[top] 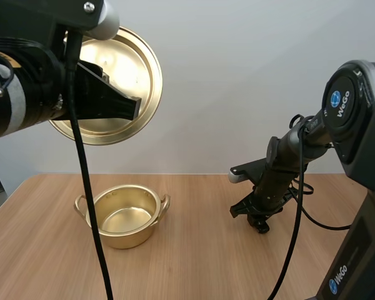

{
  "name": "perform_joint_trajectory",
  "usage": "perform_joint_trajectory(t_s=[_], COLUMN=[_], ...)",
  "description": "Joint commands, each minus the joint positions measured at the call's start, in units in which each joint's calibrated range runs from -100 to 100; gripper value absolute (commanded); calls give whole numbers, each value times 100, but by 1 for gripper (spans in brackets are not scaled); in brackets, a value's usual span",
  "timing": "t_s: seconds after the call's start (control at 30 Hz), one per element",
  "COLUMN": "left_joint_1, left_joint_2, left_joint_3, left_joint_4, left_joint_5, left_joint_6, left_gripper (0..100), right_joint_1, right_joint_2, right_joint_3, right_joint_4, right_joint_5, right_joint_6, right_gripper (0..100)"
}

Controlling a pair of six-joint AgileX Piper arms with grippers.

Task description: Open the pot, put the car inside, and close it

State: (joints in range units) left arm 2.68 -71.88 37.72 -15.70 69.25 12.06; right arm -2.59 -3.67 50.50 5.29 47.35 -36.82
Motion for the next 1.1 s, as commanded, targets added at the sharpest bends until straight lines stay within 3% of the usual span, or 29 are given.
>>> perform_joint_trajectory(t_s=[0.0, 0.2, 0.6, 0.8, 0.93, 1.07], left_joint_1=[-1, -1, -1, -1, -1, -1], left_joint_2=[3, 14, 96, 453, 655, 854], left_joint_3=[-51, -785, -2410, -3122, -3298, -3298], left_joint_4=[-6, 5, 280, 281, 281, 281], left_joint_5=[-193, -413, -2319, -2415, -2546, -2620], left_joint_6=[2, 2, 42, 42, 42, 42], left_gripper=[0, 0, 0, 0, 0, 0], right_joint_1=[-2, -2, -2, -2, -2, 14], right_joint_2=[0, 0, 0, -12, -56, -351], right_joint_3=[2, 2, 2, 2, 2, -12], right_joint_4=[0, 0, 0, 14, 325, 1185], right_joint_5=[1, 1, 36, -85, -263, -517], right_joint_6=[-1, -1, -1, -23, -373, -1147], right_gripper=[0, 0, 0, 0, 0, 0])
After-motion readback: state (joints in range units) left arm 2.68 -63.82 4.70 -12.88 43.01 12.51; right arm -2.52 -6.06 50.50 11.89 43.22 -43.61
